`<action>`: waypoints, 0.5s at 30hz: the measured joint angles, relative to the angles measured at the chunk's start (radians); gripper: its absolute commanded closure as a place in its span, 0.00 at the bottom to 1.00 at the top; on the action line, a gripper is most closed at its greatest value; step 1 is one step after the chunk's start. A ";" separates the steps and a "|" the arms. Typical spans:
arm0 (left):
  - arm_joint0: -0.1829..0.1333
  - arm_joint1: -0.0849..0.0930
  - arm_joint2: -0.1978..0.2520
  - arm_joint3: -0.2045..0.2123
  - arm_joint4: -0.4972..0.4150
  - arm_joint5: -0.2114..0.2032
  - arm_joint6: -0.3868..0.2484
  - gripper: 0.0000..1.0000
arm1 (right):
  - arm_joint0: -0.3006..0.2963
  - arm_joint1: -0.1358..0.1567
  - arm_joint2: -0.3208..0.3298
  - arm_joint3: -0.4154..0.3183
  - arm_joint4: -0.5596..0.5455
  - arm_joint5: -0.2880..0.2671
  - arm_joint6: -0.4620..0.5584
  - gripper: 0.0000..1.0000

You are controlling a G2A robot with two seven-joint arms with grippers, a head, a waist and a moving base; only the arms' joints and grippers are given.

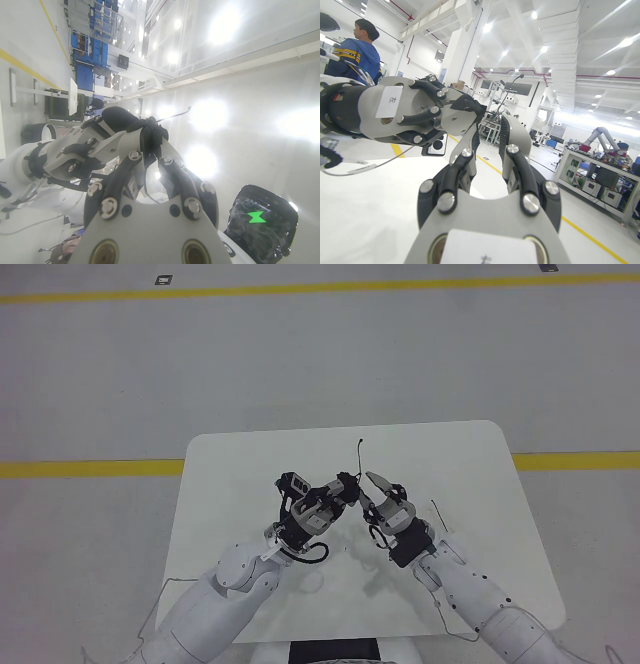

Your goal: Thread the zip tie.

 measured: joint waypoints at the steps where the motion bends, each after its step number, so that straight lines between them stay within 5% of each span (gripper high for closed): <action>1: 0.000 0.000 0.000 0.000 0.000 0.000 0.000 1.00 | -0.001 -0.001 0.002 0.000 0.000 -0.001 -0.001 0.80; 15: 0.000 0.000 0.000 0.000 0.000 0.000 0.000 1.00 | -0.002 -0.023 0.010 0.003 -0.007 -0.029 -0.003 0.77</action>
